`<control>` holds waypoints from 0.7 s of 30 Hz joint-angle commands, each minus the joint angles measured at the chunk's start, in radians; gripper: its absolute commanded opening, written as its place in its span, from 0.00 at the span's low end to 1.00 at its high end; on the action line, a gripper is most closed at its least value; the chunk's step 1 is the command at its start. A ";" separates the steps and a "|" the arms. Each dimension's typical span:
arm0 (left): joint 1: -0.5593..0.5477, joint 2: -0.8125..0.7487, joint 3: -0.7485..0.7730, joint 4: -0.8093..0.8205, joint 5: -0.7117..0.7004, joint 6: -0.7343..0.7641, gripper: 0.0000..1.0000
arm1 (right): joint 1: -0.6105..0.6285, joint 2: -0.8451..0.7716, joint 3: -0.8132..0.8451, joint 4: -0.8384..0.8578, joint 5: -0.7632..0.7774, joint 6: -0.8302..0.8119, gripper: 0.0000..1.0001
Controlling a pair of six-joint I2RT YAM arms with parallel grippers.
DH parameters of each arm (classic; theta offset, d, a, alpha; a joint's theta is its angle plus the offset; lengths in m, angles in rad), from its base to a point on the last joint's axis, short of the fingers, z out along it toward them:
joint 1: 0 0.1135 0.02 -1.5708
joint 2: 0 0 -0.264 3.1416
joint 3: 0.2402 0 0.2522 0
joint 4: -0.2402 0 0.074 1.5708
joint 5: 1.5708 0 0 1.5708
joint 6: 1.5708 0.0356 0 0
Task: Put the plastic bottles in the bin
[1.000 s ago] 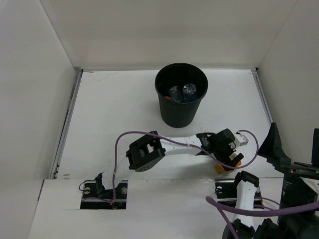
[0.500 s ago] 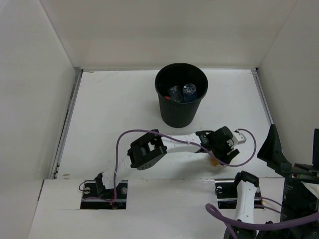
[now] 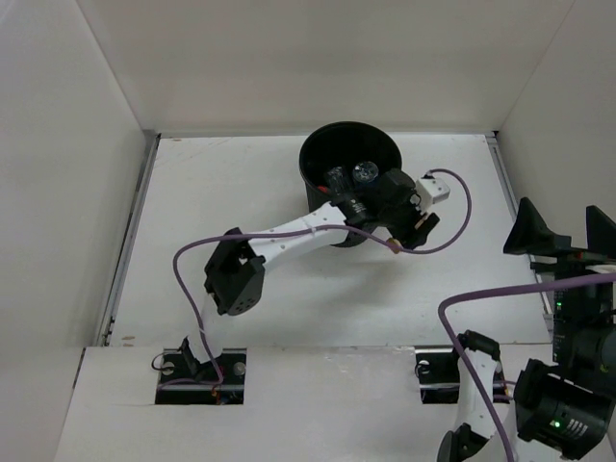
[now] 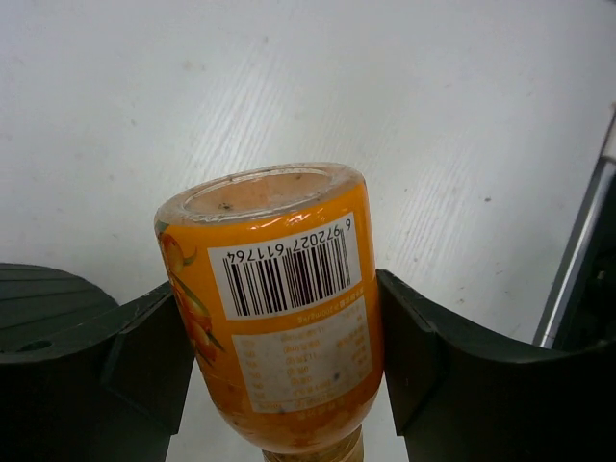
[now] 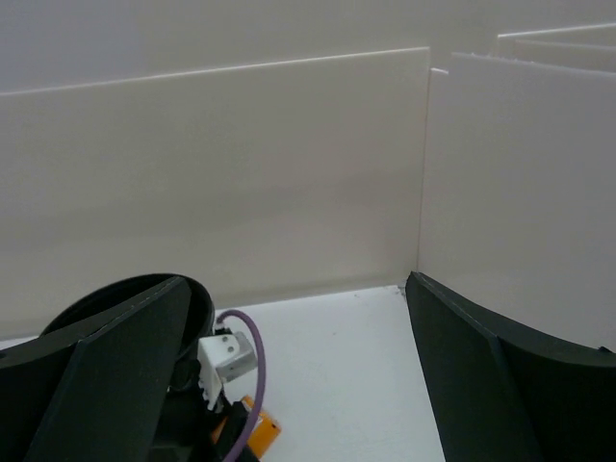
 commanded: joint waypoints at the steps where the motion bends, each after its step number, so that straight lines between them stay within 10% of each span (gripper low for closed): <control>1: -0.021 -0.111 0.038 -0.003 0.009 0.056 0.09 | -0.003 0.038 -0.012 0.122 -0.029 0.059 1.00; 21: 0.017 -0.207 0.172 -0.034 -0.008 0.122 0.09 | -0.026 0.125 -0.062 0.223 -0.079 0.125 1.00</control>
